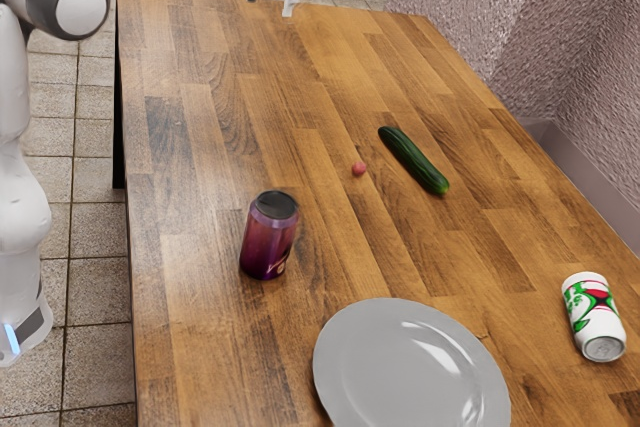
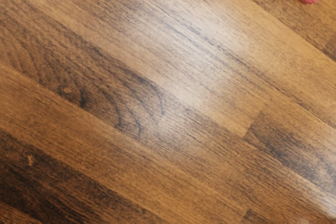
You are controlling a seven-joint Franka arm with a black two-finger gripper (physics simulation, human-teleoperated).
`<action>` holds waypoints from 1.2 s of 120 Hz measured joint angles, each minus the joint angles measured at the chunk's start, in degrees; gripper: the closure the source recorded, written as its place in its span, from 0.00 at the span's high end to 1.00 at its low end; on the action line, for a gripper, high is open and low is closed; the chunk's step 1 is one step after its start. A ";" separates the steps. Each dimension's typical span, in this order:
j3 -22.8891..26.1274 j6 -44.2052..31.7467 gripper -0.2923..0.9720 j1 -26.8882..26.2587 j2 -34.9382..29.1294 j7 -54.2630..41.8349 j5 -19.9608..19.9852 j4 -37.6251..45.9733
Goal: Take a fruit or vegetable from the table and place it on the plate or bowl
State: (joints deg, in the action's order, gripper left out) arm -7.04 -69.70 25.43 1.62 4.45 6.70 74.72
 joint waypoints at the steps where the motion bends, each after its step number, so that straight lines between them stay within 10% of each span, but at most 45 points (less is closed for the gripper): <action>1: -0.01 -0.29 0.76 0.53 0.00 0.05 0.01 0.00; 28: -0.08 -4.91 0.76 4.23 0.03 1.15 0.12 0.01; 80: 2.17 -10.36 0.75 -18.63 9.45 0.07 -10.52 -14.27; 144: 1.09 -34.36 0.75 -19.39 19.12 -1.97 -7.28 6.63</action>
State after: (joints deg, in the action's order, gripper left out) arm -5.95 -104.06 6.05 20.75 2.48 -0.57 81.35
